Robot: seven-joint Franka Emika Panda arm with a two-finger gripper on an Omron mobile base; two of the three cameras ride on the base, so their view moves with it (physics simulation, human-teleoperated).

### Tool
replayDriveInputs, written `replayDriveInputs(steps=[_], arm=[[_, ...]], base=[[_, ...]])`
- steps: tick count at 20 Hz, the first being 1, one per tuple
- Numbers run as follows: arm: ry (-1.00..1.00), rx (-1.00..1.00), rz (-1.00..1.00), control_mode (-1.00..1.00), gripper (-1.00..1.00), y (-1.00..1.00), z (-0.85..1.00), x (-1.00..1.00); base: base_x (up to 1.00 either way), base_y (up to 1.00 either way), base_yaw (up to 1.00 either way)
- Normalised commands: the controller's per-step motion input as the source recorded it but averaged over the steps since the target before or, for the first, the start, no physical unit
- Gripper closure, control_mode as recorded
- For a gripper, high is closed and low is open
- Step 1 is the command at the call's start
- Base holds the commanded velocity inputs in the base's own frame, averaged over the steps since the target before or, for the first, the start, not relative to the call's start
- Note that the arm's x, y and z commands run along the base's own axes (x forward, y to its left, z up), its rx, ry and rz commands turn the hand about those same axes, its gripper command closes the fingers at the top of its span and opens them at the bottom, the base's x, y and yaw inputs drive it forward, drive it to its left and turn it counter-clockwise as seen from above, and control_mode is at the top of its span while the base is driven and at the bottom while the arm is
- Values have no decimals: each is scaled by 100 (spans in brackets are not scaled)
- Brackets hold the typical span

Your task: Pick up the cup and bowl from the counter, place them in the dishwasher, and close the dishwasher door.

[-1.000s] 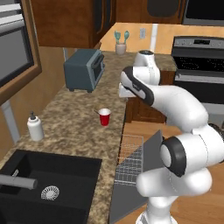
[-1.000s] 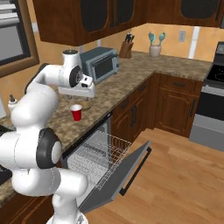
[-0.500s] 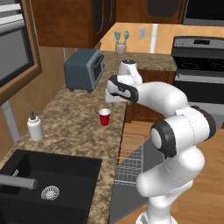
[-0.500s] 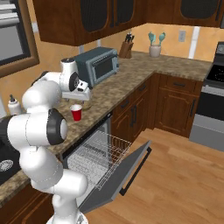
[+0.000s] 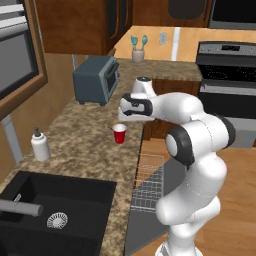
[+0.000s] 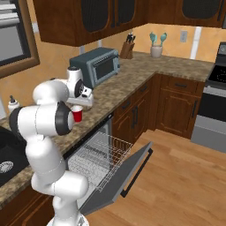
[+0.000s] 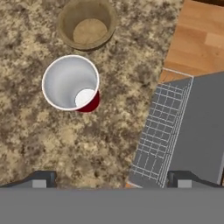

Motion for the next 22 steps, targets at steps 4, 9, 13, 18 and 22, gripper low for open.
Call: replayDriveInputs(steps=[4,9,13,18,22], arm=[[-1,0,-4,-100,-100,7,-30,14],[-10,0,-5,-100,-100,8,-22,1],[-13,0,-5,-100,-100,14,-22,6],[-11,0,-5,-100,-100,10,-20,18],[-5,0,-6,-100,-100,0,-8,34]], base=[[0,0,0],[0,0,0],[0,0,0],[0,0,0],[0,0,0]])
